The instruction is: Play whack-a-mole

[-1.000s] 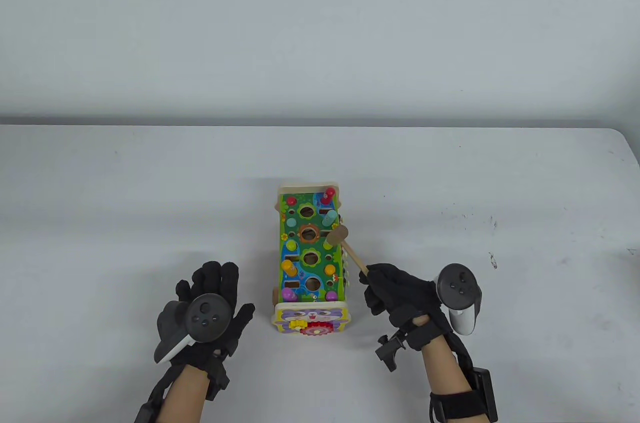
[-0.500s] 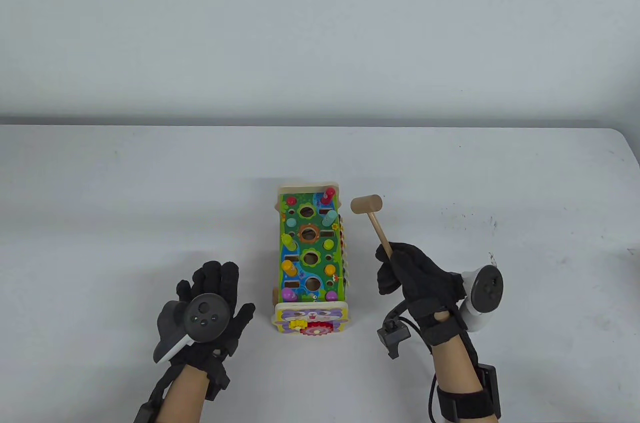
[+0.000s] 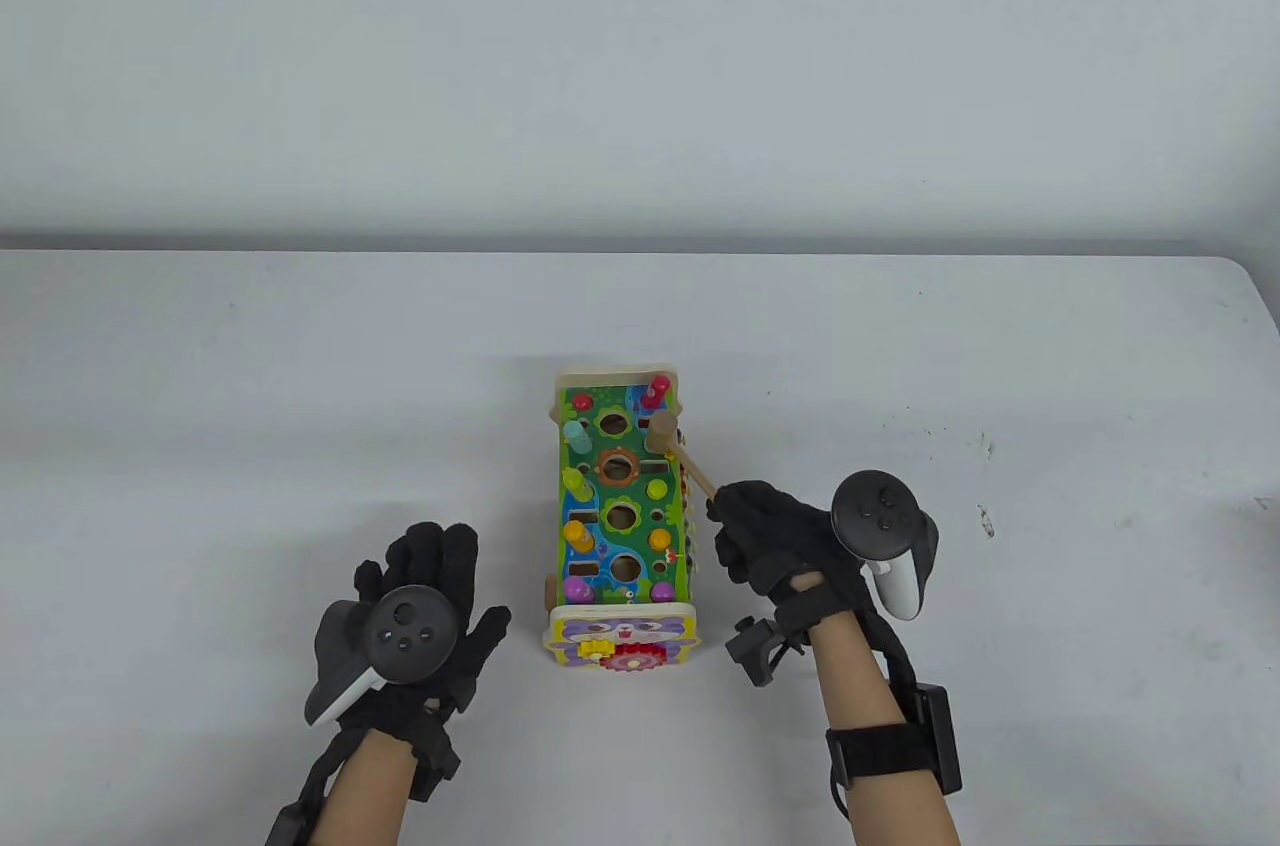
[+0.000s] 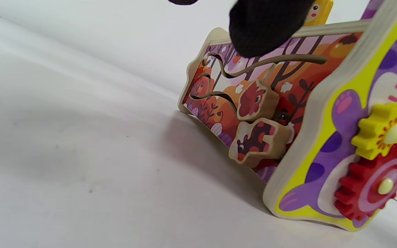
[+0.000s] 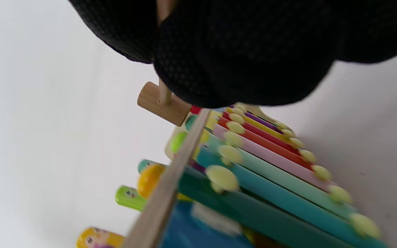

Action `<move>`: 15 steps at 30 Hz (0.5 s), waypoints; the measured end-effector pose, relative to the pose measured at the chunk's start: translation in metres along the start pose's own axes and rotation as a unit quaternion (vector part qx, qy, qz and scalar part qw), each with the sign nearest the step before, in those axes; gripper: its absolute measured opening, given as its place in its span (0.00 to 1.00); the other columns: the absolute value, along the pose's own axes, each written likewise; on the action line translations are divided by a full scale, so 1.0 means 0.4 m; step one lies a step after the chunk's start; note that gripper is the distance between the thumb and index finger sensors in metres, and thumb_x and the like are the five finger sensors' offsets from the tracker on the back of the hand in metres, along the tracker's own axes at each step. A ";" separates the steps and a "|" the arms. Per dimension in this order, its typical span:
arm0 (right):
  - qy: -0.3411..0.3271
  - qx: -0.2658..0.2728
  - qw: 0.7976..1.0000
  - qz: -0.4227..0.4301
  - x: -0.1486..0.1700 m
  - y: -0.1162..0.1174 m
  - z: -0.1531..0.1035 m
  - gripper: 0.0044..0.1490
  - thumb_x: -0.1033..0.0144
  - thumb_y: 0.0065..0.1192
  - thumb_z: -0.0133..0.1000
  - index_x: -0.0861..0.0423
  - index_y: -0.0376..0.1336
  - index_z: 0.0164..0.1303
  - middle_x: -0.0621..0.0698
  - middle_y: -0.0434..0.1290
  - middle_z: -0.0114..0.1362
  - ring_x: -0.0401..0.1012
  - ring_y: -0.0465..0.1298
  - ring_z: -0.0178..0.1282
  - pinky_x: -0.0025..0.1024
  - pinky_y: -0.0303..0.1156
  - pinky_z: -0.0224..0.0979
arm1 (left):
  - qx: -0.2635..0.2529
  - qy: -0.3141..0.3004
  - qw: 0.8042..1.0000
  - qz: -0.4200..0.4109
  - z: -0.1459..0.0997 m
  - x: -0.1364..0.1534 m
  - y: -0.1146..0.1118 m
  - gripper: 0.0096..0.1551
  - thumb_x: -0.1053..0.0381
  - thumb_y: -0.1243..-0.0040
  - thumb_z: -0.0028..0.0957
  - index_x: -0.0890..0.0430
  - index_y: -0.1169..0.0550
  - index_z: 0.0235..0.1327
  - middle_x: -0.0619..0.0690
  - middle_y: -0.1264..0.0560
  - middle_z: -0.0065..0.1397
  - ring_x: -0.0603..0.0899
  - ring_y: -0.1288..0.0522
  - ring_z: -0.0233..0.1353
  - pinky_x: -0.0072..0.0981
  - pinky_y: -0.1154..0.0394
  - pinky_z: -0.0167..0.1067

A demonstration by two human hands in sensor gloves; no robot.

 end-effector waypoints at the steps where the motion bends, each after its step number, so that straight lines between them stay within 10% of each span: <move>1: -0.011 0.000 1.000 0.026 -0.006 -0.003 0.000 0.29 0.62 0.54 0.62 0.73 0.71 0.53 0.55 0.79 0.38 0.46 0.80 0.28 0.53 0.73 0.45 | 0.000 0.000 1.000 -0.002 0.000 0.000 0.000 0.51 0.44 0.49 0.60 0.64 0.58 0.81 0.76 0.60 0.81 0.86 0.58 0.79 0.86 0.64 0.63; 15: -0.063 0.053 0.985 0.151 -0.098 -0.071 -0.010 0.29 0.59 0.51 0.64 0.69 0.69 0.58 0.54 0.78 0.43 0.46 0.80 0.34 0.52 0.72 0.51 | -0.003 -0.004 1.000 -0.012 0.000 0.000 -0.001 0.51 0.44 0.49 0.60 0.64 0.58 0.81 0.77 0.60 0.80 0.86 0.57 0.79 0.86 0.64 0.63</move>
Point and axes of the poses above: the tracker on the back of each hand, its own x axis roughly to the little-finger side, its own z axis roughly from the wrist to the fingertips, y = z × x, the point moved 3 cm from there along z, roughly from the wrist to the fingertips
